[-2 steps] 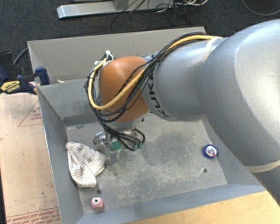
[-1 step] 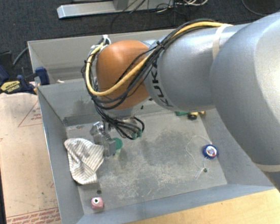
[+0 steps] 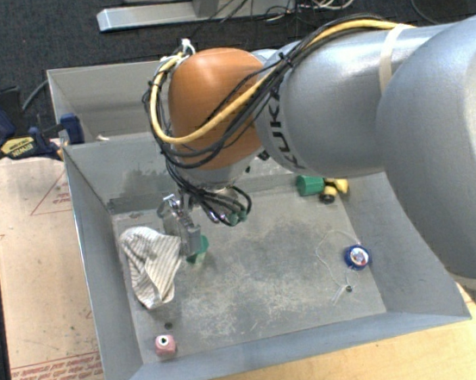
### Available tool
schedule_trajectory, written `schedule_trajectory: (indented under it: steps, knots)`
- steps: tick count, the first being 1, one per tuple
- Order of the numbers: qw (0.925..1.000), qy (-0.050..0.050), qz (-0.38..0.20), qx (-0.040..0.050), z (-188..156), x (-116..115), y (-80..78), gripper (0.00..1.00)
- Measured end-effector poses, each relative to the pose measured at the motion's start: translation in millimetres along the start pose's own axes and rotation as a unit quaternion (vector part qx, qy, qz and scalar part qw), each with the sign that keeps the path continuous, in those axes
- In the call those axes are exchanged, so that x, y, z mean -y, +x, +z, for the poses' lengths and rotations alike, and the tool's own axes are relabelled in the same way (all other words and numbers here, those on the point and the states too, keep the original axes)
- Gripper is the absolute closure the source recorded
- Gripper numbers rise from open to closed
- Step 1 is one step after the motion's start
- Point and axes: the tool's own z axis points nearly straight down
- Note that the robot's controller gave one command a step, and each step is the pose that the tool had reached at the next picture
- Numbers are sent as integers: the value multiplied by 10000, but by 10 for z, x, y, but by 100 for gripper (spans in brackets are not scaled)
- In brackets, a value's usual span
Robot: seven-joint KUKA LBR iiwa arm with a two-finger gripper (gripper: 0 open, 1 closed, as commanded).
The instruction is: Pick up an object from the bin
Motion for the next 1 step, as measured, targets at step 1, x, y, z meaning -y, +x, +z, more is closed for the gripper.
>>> schedule_trajectory:
  steps: [1]
  knots:
    - [9999,1,-93,56,-375,-33,-13,100]
